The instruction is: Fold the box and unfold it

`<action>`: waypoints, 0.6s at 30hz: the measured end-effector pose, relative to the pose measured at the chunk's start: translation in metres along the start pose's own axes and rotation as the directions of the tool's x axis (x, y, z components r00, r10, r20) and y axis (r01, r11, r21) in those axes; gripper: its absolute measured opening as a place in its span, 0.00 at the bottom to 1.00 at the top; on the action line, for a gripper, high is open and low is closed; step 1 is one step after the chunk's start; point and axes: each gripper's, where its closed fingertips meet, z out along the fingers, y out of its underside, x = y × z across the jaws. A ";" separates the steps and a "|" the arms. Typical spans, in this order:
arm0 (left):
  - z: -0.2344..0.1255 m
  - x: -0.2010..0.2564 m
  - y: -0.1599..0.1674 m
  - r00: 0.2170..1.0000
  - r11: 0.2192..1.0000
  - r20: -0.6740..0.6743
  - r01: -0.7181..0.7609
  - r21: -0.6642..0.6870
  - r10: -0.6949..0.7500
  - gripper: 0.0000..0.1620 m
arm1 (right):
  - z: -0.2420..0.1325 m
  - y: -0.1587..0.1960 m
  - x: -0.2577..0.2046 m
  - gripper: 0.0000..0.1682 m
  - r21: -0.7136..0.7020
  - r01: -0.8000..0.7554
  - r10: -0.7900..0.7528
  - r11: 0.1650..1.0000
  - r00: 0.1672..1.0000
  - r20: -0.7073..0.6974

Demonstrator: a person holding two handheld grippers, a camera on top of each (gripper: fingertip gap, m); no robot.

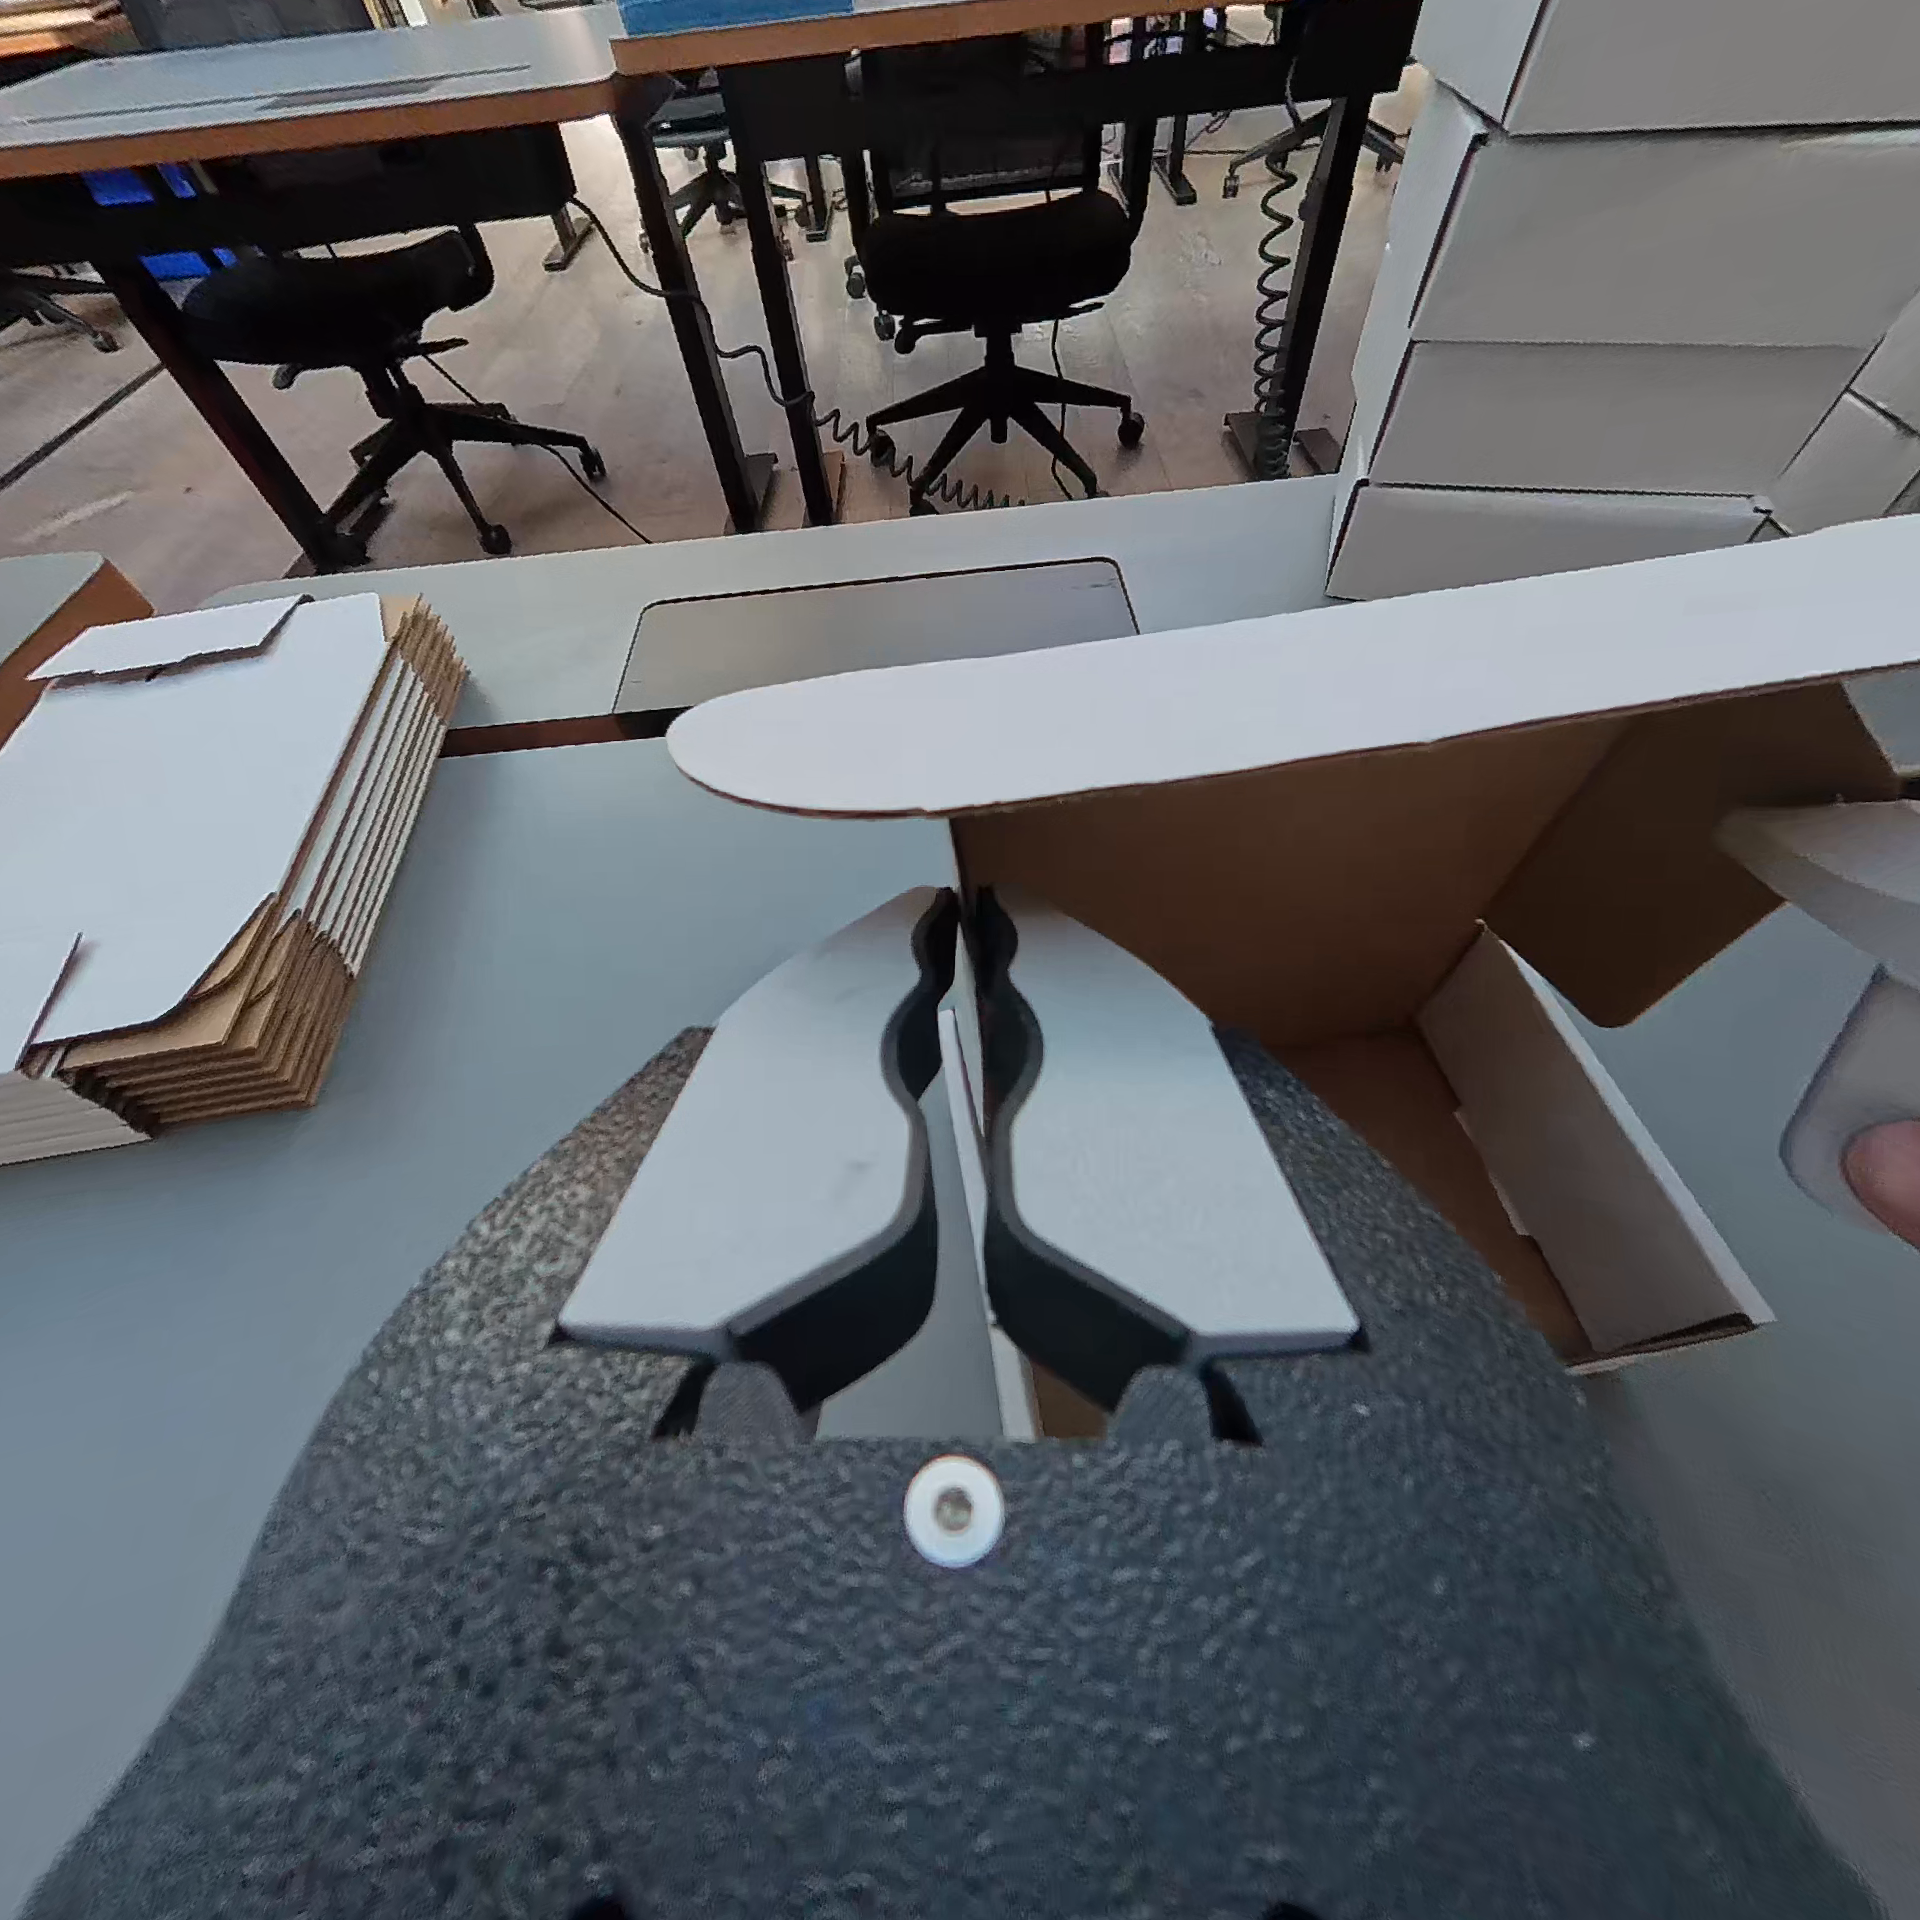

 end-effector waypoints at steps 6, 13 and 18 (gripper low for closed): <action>-0.005 0.003 0.006 0.993 0.993 0.051 0.108 0.055 -0.111 0.02 | -0.001 0.004 -0.005 0.05 0.049 0.040 -0.036 0.998 0.995 -0.092; -0.026 0.014 0.028 0.975 0.968 0.061 0.203 0.145 -0.214 0.02 | -0.020 0.022 -0.006 0.03 0.070 0.093 -0.083 0.993 0.986 -0.142; -0.033 0.019 0.043 0.972 0.963 0.049 0.218 0.158 -0.228 0.02 | -0.026 0.038 -0.006 0.03 -0.004 0.096 -0.096 0.995 0.984 -0.147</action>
